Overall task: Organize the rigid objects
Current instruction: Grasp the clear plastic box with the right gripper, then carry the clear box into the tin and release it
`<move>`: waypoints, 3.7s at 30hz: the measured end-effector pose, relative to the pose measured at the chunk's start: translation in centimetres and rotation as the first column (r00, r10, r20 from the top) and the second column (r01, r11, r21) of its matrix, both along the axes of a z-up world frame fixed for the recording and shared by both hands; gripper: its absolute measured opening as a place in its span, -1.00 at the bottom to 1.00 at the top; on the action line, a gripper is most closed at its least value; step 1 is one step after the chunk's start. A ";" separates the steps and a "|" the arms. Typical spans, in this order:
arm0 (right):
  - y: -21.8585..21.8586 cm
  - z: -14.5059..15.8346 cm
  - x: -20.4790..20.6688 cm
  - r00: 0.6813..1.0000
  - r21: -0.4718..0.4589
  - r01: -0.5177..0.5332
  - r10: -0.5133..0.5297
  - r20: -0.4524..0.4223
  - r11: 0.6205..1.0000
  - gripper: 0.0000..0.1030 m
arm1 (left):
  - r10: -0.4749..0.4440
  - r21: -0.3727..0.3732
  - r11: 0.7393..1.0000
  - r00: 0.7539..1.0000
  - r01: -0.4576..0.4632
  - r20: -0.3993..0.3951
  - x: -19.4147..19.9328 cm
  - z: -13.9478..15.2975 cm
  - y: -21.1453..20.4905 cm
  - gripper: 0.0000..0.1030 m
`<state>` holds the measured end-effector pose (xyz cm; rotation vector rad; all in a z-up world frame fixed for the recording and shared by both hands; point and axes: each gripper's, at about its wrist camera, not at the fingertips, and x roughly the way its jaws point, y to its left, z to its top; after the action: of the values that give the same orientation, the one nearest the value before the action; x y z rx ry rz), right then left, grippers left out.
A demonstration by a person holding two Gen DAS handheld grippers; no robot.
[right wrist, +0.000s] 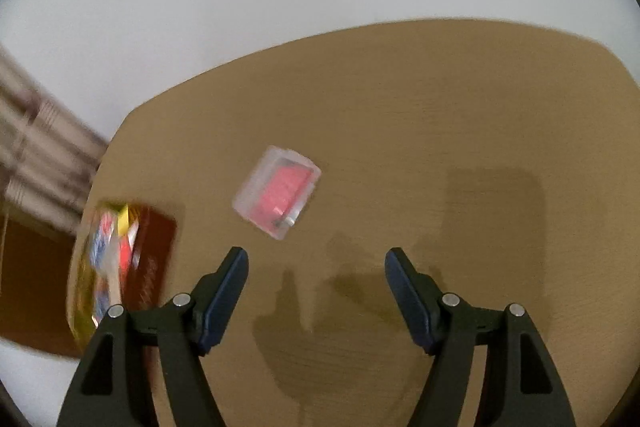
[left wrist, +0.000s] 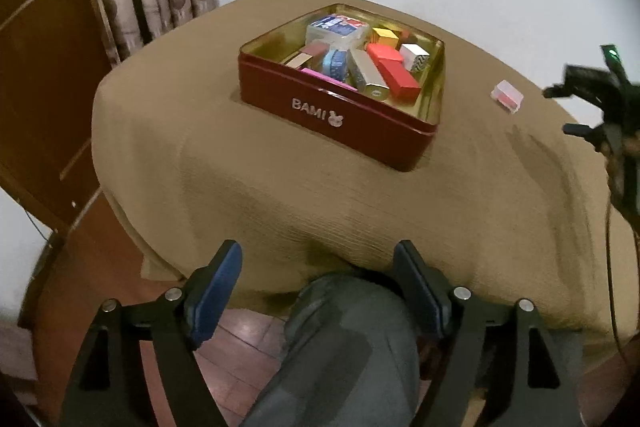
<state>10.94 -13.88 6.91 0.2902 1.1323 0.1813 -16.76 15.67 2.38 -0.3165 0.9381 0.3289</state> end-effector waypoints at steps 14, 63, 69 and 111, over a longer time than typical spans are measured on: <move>5.4 -4.3 5.9 0.957 -0.012 0.212 -0.210 -0.201 0.977 0.42 | 0.041 -0.112 0.993 0.999 -0.040 0.006 -0.5 0.2 3.5 0.52; 25.8 0.3 -11.5 0.777 -0.006 -0.628 0.628 0.040 0.778 0.05 | -0.038 0.020 0.999 0.987 0.042 -0.154 0.8 -1.8 1.6 0.52; 26.2 -0.9 -11.5 0.770 -0.029 -0.637 0.637 0.029 0.771 0.05 | -0.038 0.002 0.999 0.986 0.039 -0.165 0.9 -2.1 2.0 0.52; 17.7 2.5 -18.3 0.772 -0.203 -0.389 0.438 0.460 0.898 0.07 | -0.006 0.142 0.990 0.999 0.000 0.041 0.5 1.7 2.8 0.52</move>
<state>-7.39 3.83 9.36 -0.1047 0.6683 0.5628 -16.25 18.51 4.09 -0.1907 0.8697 0.3826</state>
